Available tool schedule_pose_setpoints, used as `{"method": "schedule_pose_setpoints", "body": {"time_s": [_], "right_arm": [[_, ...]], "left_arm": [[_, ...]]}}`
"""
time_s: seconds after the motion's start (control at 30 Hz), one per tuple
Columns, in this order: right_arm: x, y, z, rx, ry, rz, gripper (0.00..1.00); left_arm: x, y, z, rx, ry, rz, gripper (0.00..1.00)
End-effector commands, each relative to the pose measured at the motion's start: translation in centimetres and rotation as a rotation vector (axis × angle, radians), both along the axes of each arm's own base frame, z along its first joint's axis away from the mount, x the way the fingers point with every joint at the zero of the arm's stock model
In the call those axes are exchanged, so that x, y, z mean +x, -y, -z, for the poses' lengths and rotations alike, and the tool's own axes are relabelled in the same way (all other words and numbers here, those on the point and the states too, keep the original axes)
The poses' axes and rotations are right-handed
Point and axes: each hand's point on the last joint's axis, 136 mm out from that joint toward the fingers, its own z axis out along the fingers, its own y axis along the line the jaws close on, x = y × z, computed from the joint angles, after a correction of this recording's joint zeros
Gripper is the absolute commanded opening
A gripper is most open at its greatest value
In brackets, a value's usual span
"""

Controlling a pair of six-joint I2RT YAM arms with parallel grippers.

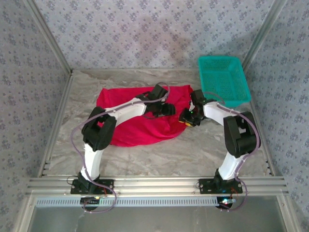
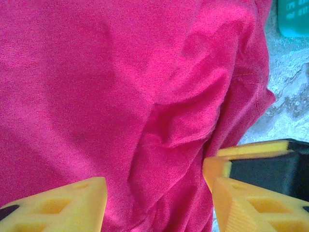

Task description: Fold the inside-out t-shirt

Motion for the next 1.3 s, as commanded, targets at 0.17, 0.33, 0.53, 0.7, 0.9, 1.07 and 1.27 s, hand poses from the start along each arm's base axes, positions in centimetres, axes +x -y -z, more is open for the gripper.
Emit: {"method": "schedule_pose_setpoints", "body": {"time_s": [0.17,0.33,0.53,0.7,0.9,1.07,1.27], "right_arm": [[-0.4,0.5,-3.7,-0.006,0.07,0.005,0.34],[1.7,-1.6,-3.7,0.018,0.082,-0.014,0.34],[4.4,-2.5,-1.3,-0.025,0.043,-0.026,0.44],[5.1,-2.4,0.3,-0.059,0.02,-0.045,0.4],[5.3,-2.6,-3.5,-0.037,0.077,-0.068,0.0],[3.4,-2.2,-9.9,0.024,0.151,-0.082,0.0],[2.2,1.7,-13.5,0.055,0.216,-0.012,0.0]], "left_arm": [[-0.7,-2.5,4.8,0.204,-0.077,0.015,0.33],[-0.6,-3.4,3.0,0.21,-0.048,-0.01,0.0],[-0.6,-3.8,2.2,0.193,-0.044,-0.034,0.0],[-0.6,-4.3,1.8,0.186,-0.044,-0.045,0.0],[0.3,-5.7,0.5,0.167,-0.025,-0.075,0.0],[1.4,-8.3,0.3,0.176,-0.031,-0.123,0.0],[2.4,-11.2,-2.2,0.172,0.007,-0.159,0.0]]}}
